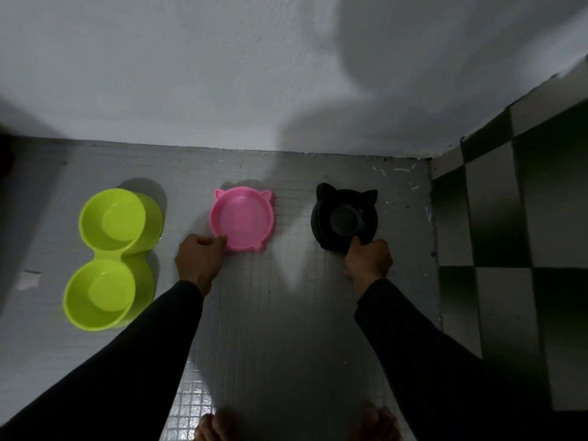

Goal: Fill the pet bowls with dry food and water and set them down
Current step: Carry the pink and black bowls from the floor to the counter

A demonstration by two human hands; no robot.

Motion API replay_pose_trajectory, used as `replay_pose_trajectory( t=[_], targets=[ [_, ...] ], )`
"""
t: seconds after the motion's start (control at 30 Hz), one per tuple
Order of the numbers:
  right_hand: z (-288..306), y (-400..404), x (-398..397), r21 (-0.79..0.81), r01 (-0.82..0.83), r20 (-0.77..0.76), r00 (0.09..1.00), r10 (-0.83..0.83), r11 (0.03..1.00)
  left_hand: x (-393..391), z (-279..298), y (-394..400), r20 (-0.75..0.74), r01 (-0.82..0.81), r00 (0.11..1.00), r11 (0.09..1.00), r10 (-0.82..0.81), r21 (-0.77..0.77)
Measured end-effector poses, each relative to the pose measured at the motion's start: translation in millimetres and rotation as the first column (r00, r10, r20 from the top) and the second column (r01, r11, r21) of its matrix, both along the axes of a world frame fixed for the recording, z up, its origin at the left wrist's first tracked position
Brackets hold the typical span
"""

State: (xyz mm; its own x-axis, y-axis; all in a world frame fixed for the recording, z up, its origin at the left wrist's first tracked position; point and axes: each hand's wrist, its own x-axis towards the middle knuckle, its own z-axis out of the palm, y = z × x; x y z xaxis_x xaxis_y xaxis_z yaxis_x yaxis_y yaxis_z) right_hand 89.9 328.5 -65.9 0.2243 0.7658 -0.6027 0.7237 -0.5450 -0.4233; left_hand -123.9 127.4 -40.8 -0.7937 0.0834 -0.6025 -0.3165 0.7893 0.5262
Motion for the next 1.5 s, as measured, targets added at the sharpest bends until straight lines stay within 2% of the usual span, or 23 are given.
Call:
replay_pose_trajectory(
  t=[0.17,0.43,0.67,0.77,0.9,1.03,1.13,1.3,1.5],
  targets=[
    [-24.7,7.6,4.0,0.003,0.056,0.018,0.998,-0.056,0.998,-3.3,-5.3,2.8,-0.012,0.022,1.000,0.999,-0.023,-0.029],
    [-12.3,10.0,0.0,-0.022,0.099,0.019,0.995,-0.098,0.995,-0.4,-2.6,14.9,-0.063,0.072,0.995,0.995,-0.077,-0.073],
    [0.4,6.8,-3.9,0.033,0.182,-0.054,0.982,-0.180,0.983,0.9,2.8,21.4,-0.097,0.094,0.990,0.992,-0.102,-0.083],
    [8.9,7.1,-3.7,0.071,0.236,-0.088,0.969,-0.229,0.969,1.3,4.7,23.0,-0.082,0.047,0.995,0.998,-0.049,-0.029],
    [15.4,2.5,-3.9,0.100,0.326,-0.156,0.938,-0.309,0.940,0.6,5.7,21.3,0.008,-0.103,0.995,0.990,0.103,0.092],
    [20.8,-1.9,-5.7,0.082,0.414,-0.262,0.886,-0.381,0.906,1.9,13.2,23.9,0.183,-0.315,0.944,0.916,0.274,0.248],
    [24.3,-6.5,-6.2,0.073,0.394,-0.340,0.873,-0.349,0.916,4.4,15.5,24.2,0.256,-0.362,0.924,0.871,0.286,0.332],
    [32.4,-13.2,-10.9,0.010,0.417,-0.498,0.790,-0.357,0.909,12.9,25.0,25.9,0.332,-0.379,0.912,0.805,0.241,0.456],
    [48.4,-22.6,-22.1,-0.051,0.388,-0.561,0.751,-0.348,0.920,16.6,32.7,27.1,0.393,-0.448,0.881,0.734,0.265,0.510]
  ],
)
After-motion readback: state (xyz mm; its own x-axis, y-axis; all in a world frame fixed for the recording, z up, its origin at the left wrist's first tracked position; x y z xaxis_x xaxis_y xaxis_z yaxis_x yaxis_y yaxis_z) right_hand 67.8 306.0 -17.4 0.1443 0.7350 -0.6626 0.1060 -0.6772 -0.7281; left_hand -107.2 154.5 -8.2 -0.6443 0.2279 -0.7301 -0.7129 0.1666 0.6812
